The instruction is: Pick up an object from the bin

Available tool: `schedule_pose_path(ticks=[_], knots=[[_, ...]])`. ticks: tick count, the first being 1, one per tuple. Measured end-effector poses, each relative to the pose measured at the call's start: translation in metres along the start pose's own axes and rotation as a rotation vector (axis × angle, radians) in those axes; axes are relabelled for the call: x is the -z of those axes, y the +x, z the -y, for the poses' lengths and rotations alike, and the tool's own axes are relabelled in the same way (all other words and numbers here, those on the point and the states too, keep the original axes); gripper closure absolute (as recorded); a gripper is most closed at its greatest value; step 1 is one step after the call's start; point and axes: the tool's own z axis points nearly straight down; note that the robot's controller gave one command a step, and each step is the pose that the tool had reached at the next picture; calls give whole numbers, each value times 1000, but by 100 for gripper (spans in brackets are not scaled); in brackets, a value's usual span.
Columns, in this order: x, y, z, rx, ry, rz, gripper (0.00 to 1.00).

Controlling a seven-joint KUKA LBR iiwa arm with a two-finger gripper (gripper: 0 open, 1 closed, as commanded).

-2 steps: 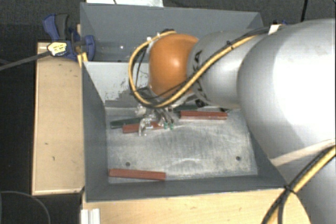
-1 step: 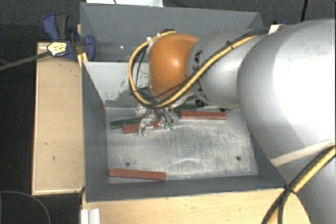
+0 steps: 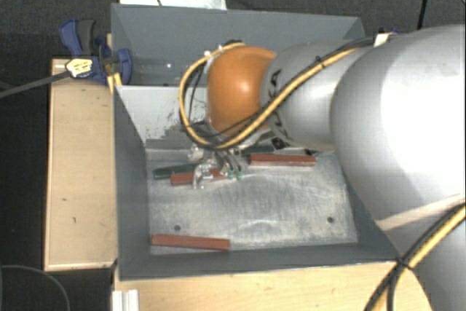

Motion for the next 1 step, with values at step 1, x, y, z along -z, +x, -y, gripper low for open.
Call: schedule_pose_path(ticks=[1], knots=[[16,2,1,-1,2,-8,100]])
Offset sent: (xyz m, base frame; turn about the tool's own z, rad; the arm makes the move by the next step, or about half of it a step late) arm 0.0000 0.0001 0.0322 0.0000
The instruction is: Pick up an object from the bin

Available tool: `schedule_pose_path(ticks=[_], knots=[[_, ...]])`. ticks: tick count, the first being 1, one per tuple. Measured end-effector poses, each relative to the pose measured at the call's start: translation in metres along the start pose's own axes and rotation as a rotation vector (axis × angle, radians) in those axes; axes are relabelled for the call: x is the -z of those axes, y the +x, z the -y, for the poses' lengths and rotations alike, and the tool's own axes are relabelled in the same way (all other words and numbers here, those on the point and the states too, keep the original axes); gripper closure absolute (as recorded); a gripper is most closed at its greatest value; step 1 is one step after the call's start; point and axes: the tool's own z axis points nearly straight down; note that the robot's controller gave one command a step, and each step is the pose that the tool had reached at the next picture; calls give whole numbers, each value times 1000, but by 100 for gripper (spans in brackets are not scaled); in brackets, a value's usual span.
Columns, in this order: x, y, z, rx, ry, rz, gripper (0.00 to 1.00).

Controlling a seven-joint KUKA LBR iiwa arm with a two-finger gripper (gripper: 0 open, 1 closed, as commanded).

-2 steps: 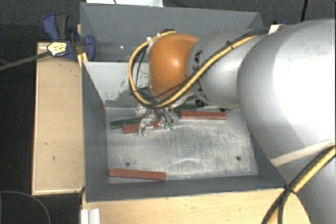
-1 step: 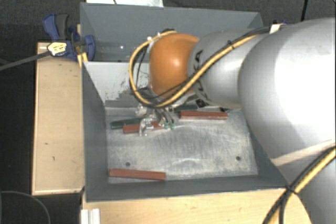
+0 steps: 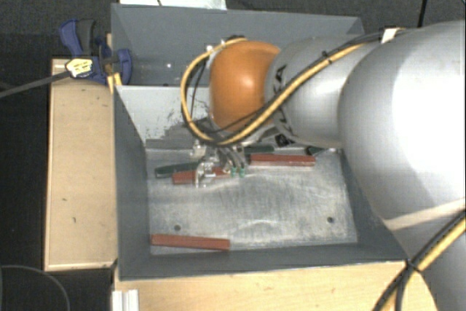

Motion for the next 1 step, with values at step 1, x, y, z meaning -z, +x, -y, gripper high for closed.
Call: schedule_pose_path(ticks=[1], knots=[[17,-2,0,-1,-1,5,100]])
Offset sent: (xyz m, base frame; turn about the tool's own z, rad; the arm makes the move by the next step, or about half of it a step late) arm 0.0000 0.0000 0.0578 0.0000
